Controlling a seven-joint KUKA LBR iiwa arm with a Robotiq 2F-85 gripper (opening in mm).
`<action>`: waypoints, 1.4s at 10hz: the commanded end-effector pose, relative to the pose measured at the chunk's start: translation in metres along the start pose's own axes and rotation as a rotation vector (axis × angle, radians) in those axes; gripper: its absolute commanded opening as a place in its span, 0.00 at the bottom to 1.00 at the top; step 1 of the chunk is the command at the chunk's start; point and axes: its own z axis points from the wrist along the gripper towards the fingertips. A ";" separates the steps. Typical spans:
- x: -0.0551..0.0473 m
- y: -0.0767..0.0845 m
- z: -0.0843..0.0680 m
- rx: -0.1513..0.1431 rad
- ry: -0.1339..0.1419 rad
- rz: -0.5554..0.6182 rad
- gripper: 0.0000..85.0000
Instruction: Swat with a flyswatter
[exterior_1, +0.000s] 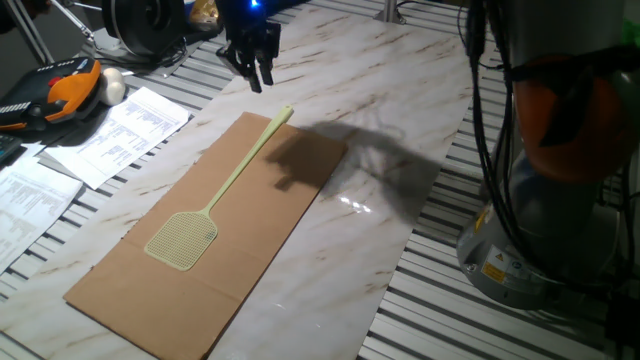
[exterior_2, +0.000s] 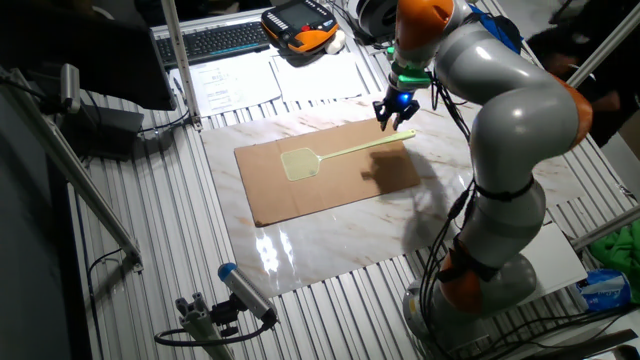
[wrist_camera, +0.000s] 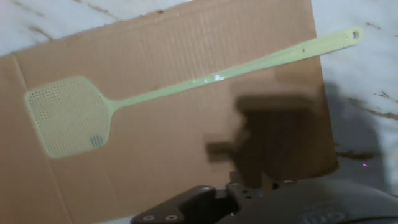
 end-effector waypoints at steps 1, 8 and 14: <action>0.000 0.000 0.000 -0.001 -0.026 0.015 0.00; -0.014 -0.005 0.023 -0.038 -0.087 0.166 0.00; -0.020 -0.007 0.030 -0.021 -0.075 0.136 0.20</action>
